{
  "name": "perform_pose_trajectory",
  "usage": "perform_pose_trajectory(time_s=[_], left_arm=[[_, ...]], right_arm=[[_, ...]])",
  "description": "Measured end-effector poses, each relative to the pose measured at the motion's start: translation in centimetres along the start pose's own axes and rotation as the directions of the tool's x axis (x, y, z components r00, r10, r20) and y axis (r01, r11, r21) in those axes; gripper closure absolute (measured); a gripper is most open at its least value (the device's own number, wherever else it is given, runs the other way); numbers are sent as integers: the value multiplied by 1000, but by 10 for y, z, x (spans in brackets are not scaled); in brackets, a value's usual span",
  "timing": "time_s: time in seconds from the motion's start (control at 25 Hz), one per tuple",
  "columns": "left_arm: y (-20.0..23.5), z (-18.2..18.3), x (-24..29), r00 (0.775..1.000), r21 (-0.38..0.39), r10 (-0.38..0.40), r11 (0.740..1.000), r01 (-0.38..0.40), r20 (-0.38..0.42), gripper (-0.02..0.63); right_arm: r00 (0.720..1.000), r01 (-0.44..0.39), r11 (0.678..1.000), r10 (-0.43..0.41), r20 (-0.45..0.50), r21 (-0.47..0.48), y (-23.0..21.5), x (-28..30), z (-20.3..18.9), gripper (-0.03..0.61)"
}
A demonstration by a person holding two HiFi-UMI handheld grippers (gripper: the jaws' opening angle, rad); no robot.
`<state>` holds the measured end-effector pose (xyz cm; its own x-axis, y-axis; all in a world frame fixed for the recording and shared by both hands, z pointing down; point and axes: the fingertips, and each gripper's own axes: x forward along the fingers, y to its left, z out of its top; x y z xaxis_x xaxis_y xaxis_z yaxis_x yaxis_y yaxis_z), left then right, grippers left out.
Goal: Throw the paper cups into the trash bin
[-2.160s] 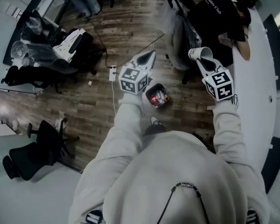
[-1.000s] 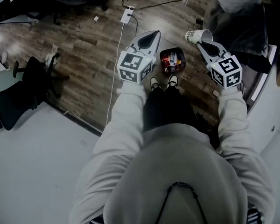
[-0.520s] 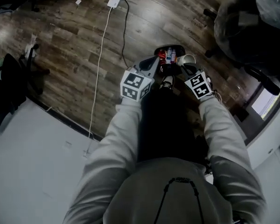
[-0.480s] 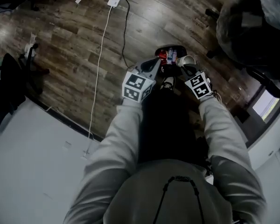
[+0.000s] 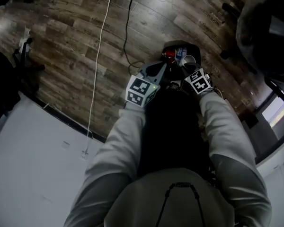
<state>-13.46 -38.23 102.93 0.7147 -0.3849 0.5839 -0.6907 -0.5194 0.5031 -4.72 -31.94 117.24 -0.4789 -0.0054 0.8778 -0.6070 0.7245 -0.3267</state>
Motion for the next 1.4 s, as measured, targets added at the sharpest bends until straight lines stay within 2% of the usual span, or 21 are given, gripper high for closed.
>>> perform_pose_trajectory(time_s=[0.16, 0.32, 0.36, 0.44, 0.72, 0.88, 1.0, 1.08, 1.16, 1.24, 1.32, 1.4], left_arm=[[8, -5, 8, 1000, -12, 8, 1000, -8, 1, 620], [8, 6, 11, 999, -6, 8, 1000, -8, 39, 620], [7, 8, 11, 999, -9, 2, 1000, -1, 41, 620], [7, 8, 9, 999, -10, -7, 1000, 8, 36, 620], [4, 21, -9, 999, -16, -12, 1000, 12, 30, 620], [-23, 47, -43, 999, -1, -21, 1000, 21, 30, 620], [-46, 76, -78, 999, 14, -31, 999, 30, 43, 620], [-63, 89, -103, 998, 0, -42, 999, 42, 52, 620], [-83, 99, -127, 998, -5, -50, 999, 50, 48, 620], [-99, 125, -151, 996, -8, -54, 998, 55, 67, 620], [-115, 161, -180, 994, -1, -61, 998, 61, 93, 620], [-126, 192, -208, 992, 38, -64, 997, 60, 106, 620]], right_arm=[[1000, -13, 999, 12, 19, 38, 0, 12, -2, 540], [999, -37, 997, 34, 36, 75, -1, 17, -6, 538], [998, -49, 995, 46, 34, 92, 0, 18, -8, 386], [998, -64, 991, 62, 26, 121, 2, 19, -13, 348], [998, -46, 984, 40, 37, 172, 2, -10, -7, 344], [1000, -26, 985, 23, 22, 173, 16, -58, -3, 344], [999, 20, 979, -28, 40, 201, 21, -106, 11, 344], [998, 56, 979, -63, 29, 198, 26, -142, 22, 376], [997, 71, 978, -78, 28, 196, 36, -184, 34, 486], [995, 25, 965, -49, 83, 263, 55, -229, 51, 557], [986, -36, 947, -20, 167, 320, 86, -280, 76, 558], [980, -19, 953, -43, 195, 302, 113, -321, 97, 558]])
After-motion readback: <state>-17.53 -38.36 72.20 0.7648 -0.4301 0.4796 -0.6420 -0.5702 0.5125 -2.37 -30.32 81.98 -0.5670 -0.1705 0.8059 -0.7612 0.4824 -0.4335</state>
